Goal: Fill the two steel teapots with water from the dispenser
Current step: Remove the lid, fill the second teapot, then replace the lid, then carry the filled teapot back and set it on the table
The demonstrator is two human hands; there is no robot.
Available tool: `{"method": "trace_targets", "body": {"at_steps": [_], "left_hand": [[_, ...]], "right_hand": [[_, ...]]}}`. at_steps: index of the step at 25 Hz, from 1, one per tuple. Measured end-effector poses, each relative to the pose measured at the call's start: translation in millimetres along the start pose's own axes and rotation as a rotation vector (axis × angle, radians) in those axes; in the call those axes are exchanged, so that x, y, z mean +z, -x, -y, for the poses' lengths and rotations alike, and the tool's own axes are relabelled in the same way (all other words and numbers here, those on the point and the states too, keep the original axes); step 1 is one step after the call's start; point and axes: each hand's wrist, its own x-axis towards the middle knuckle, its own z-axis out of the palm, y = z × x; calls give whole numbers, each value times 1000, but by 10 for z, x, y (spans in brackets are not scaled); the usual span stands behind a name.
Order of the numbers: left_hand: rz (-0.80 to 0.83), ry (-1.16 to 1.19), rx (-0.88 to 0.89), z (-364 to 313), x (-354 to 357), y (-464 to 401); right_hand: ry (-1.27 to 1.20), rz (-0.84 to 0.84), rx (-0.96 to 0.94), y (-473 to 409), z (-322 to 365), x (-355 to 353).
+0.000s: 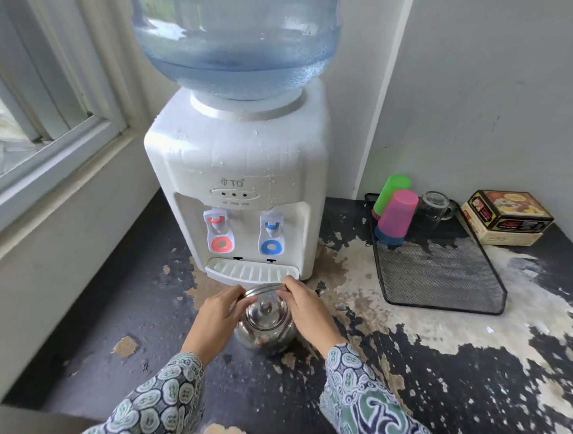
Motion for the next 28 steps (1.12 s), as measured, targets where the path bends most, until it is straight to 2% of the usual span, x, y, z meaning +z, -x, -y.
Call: {"method": "trace_targets", "body": {"at_steps": [5,15,23,28], "left_hand": [[-21,-20,48,-292,-80,332],[-53,60,57,-1277,1,1460],[156,269,217,-2491,556,2224],[233,325,341,-3546,1332,2695]], "right_hand": [[6,29,-37,348,111,-183],[25,21,-157,1784,174,-794],[85,-119,-138,3233,-230,-1863],[93,-182,-60,4278,-826,-2718]]}}
